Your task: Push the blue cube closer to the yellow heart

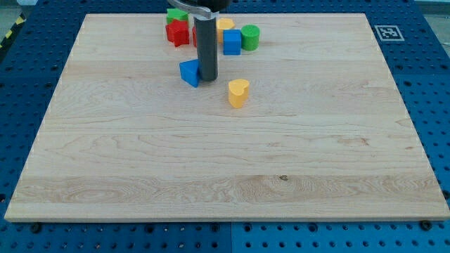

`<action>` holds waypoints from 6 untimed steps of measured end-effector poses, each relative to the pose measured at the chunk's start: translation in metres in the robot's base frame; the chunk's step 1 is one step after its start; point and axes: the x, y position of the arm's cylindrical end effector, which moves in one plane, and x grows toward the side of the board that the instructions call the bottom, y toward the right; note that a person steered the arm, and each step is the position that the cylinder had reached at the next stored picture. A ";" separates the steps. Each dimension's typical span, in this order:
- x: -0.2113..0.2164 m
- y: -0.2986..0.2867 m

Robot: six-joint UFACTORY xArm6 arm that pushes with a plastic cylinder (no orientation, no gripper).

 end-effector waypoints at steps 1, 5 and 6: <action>0.000 0.019; -0.089 0.175; -0.140 0.171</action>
